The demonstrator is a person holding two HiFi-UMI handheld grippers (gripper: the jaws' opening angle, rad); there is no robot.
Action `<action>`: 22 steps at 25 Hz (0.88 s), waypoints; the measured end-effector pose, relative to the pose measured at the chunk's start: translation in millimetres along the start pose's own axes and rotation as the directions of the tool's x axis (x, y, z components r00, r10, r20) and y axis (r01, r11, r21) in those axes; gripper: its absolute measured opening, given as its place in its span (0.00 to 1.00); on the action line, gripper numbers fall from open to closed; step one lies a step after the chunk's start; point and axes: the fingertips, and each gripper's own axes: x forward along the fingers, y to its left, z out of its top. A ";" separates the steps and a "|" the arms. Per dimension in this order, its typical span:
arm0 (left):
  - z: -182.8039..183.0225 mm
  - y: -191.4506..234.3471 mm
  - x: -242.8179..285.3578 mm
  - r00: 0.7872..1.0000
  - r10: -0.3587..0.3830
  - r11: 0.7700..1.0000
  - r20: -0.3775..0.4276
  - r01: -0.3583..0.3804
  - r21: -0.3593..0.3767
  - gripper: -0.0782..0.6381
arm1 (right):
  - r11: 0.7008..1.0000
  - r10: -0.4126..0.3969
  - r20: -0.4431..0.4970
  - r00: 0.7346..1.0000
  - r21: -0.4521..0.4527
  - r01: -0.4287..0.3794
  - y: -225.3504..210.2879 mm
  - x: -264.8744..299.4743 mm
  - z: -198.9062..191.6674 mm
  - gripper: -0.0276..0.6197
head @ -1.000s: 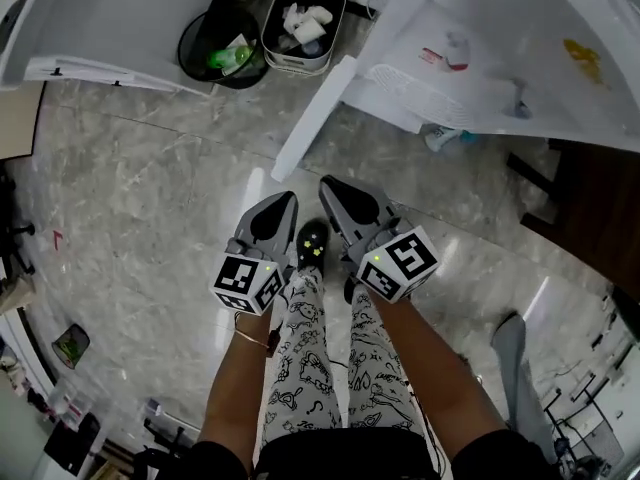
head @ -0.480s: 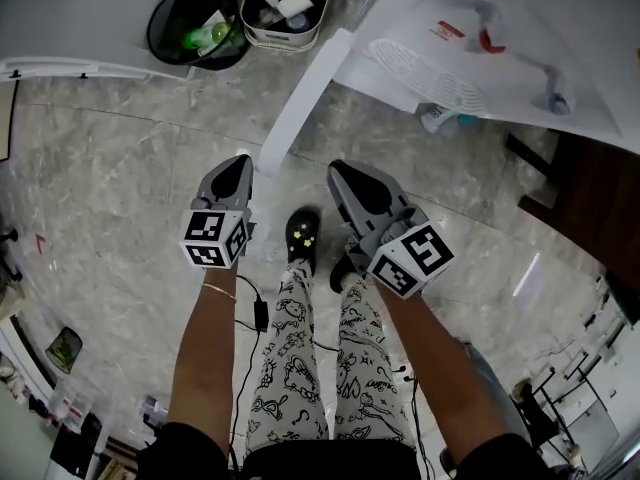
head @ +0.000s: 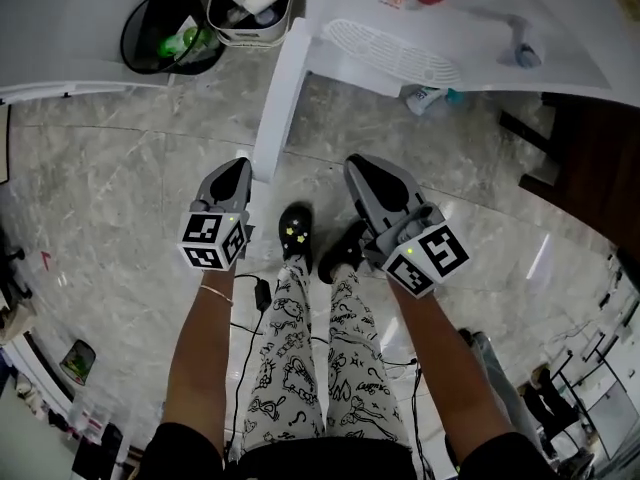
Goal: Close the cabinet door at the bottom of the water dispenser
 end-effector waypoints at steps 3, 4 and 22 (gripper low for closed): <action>1.1 -28.7 8.7 0.999 -0.048 0.999 0.008 0.048 0.000 0.10 | 1.000 -0.014 0.002 1.000 -0.014 0.014 -8.5 -14.3 -1.3 0.07; 0.6 -37.8 11.6 0.998 -0.064 0.998 0.006 0.064 0.001 0.10 | 1.000 -0.022 0.004 1.000 -0.008 0.022 -11.8 -18.0 -2.5 0.07; 34.4 -185.9 123.2 0.929 -0.348 0.915 -0.124 0.365 0.169 0.11 | 0.992 -0.112 0.127 0.986 0.073 0.104 -65.7 -78.6 25.8 0.07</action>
